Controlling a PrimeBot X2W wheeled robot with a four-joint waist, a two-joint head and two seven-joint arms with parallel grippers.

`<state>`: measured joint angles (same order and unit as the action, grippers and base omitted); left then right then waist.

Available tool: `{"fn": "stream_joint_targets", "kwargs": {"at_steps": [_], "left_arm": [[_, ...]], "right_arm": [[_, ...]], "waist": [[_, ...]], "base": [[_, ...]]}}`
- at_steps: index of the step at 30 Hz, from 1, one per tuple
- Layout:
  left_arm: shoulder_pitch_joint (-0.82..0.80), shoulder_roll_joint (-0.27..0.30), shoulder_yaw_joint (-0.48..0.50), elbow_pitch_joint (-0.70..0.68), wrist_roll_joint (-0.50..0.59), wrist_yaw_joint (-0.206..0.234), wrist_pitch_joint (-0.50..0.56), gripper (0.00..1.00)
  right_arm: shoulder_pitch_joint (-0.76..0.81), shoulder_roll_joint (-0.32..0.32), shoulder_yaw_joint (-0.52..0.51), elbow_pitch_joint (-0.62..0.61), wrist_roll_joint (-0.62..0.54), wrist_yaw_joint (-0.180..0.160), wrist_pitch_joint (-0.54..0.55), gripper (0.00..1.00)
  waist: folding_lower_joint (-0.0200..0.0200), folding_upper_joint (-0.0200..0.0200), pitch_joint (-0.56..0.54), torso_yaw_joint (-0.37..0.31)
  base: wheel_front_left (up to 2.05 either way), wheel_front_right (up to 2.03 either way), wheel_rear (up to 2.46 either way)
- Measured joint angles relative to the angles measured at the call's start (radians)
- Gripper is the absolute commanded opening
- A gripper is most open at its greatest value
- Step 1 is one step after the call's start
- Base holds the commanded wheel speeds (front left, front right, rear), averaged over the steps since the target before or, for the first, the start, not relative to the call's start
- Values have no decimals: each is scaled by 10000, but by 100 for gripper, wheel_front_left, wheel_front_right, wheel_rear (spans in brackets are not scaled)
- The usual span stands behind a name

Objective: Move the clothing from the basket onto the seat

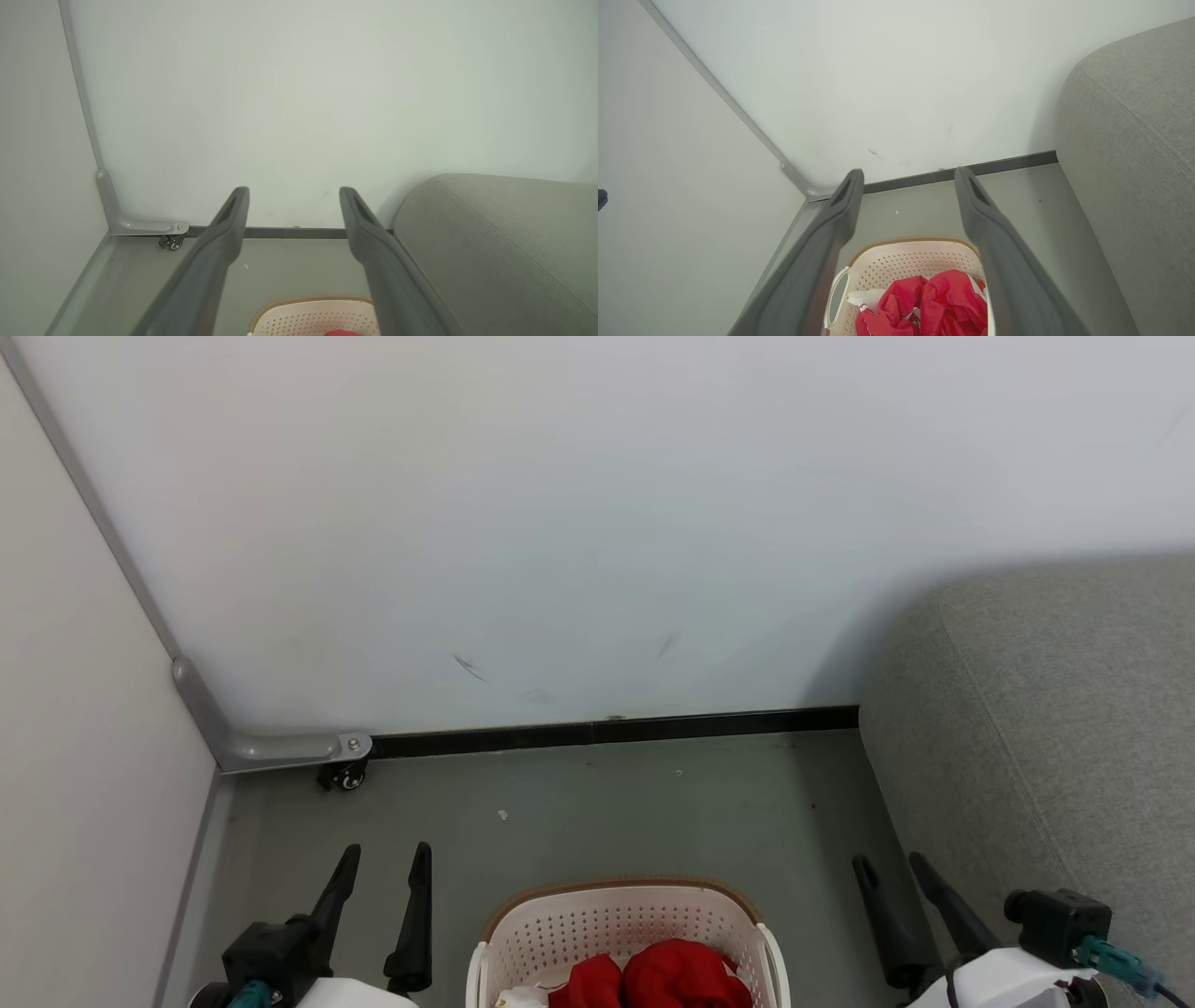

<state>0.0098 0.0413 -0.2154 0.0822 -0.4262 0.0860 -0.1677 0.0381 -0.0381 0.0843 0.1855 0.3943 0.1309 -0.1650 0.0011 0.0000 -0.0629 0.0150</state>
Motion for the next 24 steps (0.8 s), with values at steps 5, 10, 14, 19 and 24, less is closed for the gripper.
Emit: {"fn": "stream_joint_targets", "kwargs": {"at_steps": [5,10,14,19,24], "left_arm": [[33,8,-107,75,612,198,-180,100],[33,19,-196,222,1235,408,-362,100],[34,38,-278,382,1684,523,-466,100],[34,61,-533,625,2366,614,-721,100],[34,63,-610,755,2746,732,-817,100]], "right_arm": [[12,-2,88,-115,-777,0,-153,100],[49,-2,188,-184,-1526,0,-320,100],[61,-4,274,-238,-2121,0,-504,100],[205,-8,460,-328,-3024,0,-683,100],[205,-10,570,-422,-3551,2,-830,100]], "waist": [[-2,0,-23,6],[-4,0,-56,17],[-4,0,-96,28],[-5,0,-171,45],[-5,0,-218,44]], "base": [[0,0,0],[0,0,0],[0,0,0],[0,0,0],[0,0,0]]}}
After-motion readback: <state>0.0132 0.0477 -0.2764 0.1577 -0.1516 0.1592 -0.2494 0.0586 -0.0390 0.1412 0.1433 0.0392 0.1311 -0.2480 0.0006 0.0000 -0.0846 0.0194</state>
